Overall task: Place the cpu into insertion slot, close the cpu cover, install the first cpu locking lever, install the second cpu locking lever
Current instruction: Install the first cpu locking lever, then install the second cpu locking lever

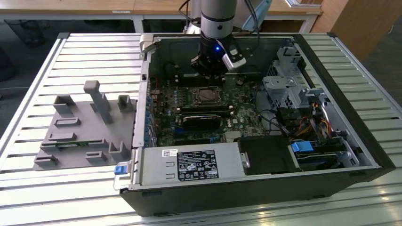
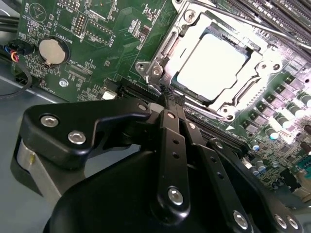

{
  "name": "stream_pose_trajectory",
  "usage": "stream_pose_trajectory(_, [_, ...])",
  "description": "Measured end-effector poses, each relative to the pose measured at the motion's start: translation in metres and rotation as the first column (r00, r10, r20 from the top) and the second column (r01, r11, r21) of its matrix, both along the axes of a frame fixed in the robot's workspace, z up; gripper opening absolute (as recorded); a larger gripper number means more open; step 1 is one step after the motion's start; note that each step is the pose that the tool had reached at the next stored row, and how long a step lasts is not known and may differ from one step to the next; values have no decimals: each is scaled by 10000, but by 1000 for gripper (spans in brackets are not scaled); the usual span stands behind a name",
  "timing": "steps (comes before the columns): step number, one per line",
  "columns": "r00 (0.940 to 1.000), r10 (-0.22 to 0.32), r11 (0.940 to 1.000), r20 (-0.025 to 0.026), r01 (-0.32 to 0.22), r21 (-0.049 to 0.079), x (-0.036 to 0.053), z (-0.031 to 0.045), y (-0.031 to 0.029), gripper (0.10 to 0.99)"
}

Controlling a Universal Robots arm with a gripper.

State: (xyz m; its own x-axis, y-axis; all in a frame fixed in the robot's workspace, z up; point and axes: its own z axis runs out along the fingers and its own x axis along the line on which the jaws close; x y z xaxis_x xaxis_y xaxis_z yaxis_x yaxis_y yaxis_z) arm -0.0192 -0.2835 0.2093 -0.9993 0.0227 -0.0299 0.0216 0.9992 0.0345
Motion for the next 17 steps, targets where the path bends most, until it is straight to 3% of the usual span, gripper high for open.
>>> stream_pose_trajectory(17, [10000, 0, 10000, -1, 0, 0, 0, 0, -44, 106])
